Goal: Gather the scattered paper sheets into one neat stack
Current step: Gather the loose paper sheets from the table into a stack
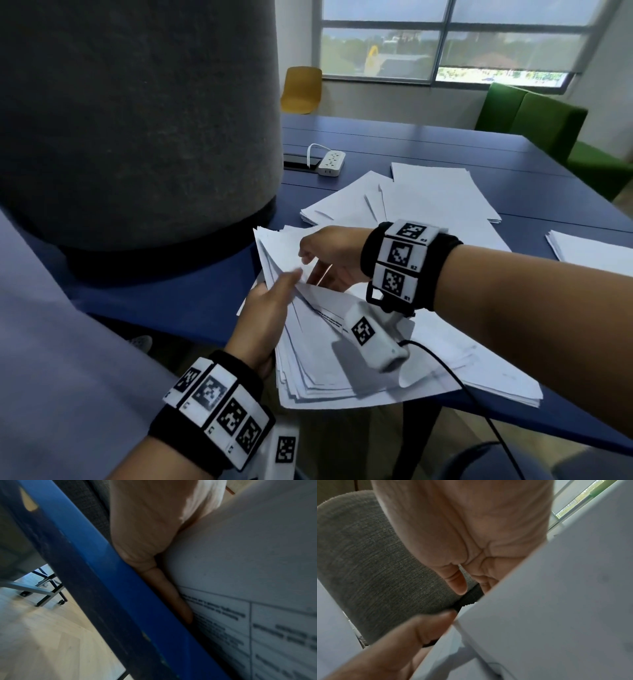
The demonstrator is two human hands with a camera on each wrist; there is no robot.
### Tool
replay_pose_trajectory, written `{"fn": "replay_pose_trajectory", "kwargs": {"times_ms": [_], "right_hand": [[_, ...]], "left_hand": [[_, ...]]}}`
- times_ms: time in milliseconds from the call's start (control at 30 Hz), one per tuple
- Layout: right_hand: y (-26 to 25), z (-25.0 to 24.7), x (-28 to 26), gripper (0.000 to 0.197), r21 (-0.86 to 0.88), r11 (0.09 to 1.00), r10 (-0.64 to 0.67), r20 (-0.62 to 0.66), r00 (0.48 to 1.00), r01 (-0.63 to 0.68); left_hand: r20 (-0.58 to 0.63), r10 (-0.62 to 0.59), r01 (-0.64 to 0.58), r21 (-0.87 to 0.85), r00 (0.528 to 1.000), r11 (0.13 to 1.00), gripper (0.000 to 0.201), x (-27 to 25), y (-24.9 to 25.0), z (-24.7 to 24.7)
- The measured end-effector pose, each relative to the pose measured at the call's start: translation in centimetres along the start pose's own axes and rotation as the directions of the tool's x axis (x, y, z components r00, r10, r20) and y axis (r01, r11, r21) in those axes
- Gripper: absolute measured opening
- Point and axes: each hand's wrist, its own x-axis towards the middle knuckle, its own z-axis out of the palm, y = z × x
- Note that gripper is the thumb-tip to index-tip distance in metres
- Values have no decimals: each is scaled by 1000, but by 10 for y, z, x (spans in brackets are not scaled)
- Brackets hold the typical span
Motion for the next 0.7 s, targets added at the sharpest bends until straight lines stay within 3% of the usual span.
{"fn": "replay_pose_trajectory", "kwargs": {"times_ms": [133, 300, 500, 700], "right_hand": [[2, 2, -10, 19, 25, 1000, -4, 24, 1000, 3], [2, 0, -33, 27, 0, 996, -90, 32, 995, 90], [17, -34, -50, 35, -181, 968, -202, -153, 967, 174], [55, -79, -49, 40, -402, 915, -172, -370, 913, 10]], "left_hand": [[-56, -47, 50, 53, 997, 997, 39, 3, 0, -1], [-84, -55, 64, 98, 995, 993, 16, 1, 2, -1], [-68, -54, 56, 29, 996, 998, 25, -1, 2, 1], [-70, -56, 52, -53, 996, 997, 24, -5, 1, -3]]}}
